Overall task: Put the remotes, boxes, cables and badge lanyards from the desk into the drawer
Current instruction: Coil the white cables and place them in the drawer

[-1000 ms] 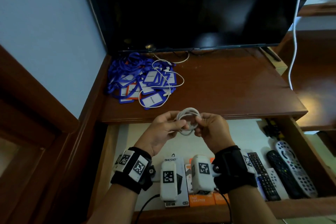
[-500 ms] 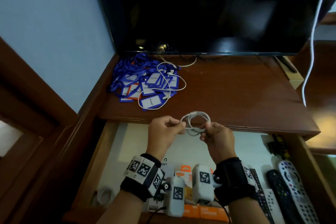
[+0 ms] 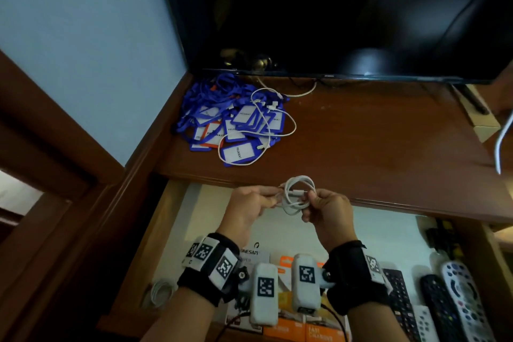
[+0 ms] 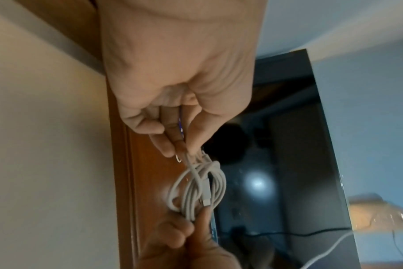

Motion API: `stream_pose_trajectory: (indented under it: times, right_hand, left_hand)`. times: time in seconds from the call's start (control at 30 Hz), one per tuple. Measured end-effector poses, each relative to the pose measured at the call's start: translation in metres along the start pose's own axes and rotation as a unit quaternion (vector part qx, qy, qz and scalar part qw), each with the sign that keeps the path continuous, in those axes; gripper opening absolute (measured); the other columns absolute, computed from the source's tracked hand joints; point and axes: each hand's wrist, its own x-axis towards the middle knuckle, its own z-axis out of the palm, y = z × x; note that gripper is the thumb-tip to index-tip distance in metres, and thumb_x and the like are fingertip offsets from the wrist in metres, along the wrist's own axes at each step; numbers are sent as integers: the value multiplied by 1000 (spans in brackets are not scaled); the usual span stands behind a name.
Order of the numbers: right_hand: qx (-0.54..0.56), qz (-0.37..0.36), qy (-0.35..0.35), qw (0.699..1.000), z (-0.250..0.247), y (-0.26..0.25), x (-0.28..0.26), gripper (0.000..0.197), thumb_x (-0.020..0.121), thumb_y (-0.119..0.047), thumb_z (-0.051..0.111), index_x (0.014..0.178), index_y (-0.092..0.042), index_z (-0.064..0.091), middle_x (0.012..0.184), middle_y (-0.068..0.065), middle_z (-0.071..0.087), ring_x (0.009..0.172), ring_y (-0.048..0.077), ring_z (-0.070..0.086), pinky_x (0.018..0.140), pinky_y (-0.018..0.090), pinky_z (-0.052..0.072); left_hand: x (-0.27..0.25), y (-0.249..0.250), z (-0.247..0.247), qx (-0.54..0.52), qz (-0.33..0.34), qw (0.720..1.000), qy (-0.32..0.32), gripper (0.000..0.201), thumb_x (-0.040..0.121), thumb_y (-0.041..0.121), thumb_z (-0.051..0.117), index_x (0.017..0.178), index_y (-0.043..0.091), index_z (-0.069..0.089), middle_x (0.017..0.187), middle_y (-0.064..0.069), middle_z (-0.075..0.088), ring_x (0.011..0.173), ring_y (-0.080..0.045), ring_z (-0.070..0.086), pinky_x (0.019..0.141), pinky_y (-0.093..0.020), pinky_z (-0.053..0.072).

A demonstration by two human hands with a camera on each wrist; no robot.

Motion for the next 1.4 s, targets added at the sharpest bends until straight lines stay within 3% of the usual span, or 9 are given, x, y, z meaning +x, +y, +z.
stream_pose_trajectory:
  times: [0.27, 0.4, 0.5, 0.6, 0.77, 0.93, 1.07, 1.17, 1.4]
  right_hand:
    - [-68, 66, 15, 995, 21, 0, 8, 23, 88, 10, 36, 81, 13, 57, 60, 15, 46, 36, 18, 36, 38, 22, 28]
    - [-237, 38, 34, 970, 55, 22, 13, 29, 85, 13, 49, 57, 7, 56, 43, 15, 50, 28, 22, 40, 32, 23, 33]
    - [-314, 51, 31, 948, 83, 37, 19, 32, 85, 10, 52, 55, 6, 58, 39, 16, 51, 28, 23, 44, 33, 24, 37]
    - [-371, 73, 9, 926, 112, 47, 25, 24, 82, 10, 50, 60, 11, 61, 46, 20, 54, 31, 25, 46, 36, 27, 41]
    - [-469, 105, -129, 867, 146, 56, 39, 8, 81, -1, 65, 76, 3, 69, 64, 17, 65, 51, 26, 60, 50, 32, 52]
    - [-505, -59, 1, 861, 142, 47, 87, 29, 77, -12, 77, 105, -10, 68, 80, 11, 67, 73, 23, 64, 67, 35, 54]
    - [-601, -76, -19, 795, 139, 58, 107, 60, 80, -20, 75, 135, -23, 50, 111, 12, 55, 95, 24, 59, 78, 32, 47]
    - [-647, -102, 5, 756, 134, 71, 109, 51, 81, -26, 71, 128, -25, 52, 120, 11, 50, 98, 30, 58, 74, 32, 43]
    - [-617, -138, 44, 774, 121, 81, 108, 21, 82, -14, 70, 99, -7, 61, 98, 19, 59, 89, 36, 58, 68, 29, 35]
  left_hand:
    - [28, -10, -14, -121, -85, 983, -112, 30, 87, -11, 50, 109, -1, 68, 89, -7, 68, 73, -12, 56, 64, -19, 42]
    - [45, -3, -57, -77, -95, 978, -171, 38, 85, -16, 41, 105, 1, 69, 95, -13, 73, 88, -19, 65, 83, -29, 46]
    - [54, 8, -102, -66, -106, 963, -240, 44, 84, -18, 35, 110, -1, 66, 99, -16, 72, 86, -16, 69, 74, -23, 51]
    - [59, 9, -139, -32, -109, 963, -246, 33, 84, -3, 55, 115, -2, 66, 102, -17, 69, 84, -16, 64, 71, -19, 52]
    - [77, -11, -176, 178, -68, 963, -190, 13, 82, 16, 73, 91, 8, 76, 88, -7, 75, 78, -15, 56, 66, -20, 45]
    - [110, -30, -219, 475, -82, 854, -197, 15, 79, 25, 73, 80, 10, 78, 89, -8, 74, 83, -22, 67, 71, -32, 52]
    - [110, -45, -222, 628, -79, 741, -224, 24, 89, 22, 60, 74, 4, 64, 102, -13, 68, 93, -32, 63, 85, -40, 54]
    - [103, -60, -217, 682, -59, 700, -206, 16, 94, 10, 46, 88, 1, 58, 110, -19, 61, 100, -34, 61, 83, -39, 49]
    - [95, -91, -220, 742, -19, 648, -170, 25, 92, 11, 49, 114, 2, 58, 123, -17, 57, 111, -31, 59, 85, -34, 47]
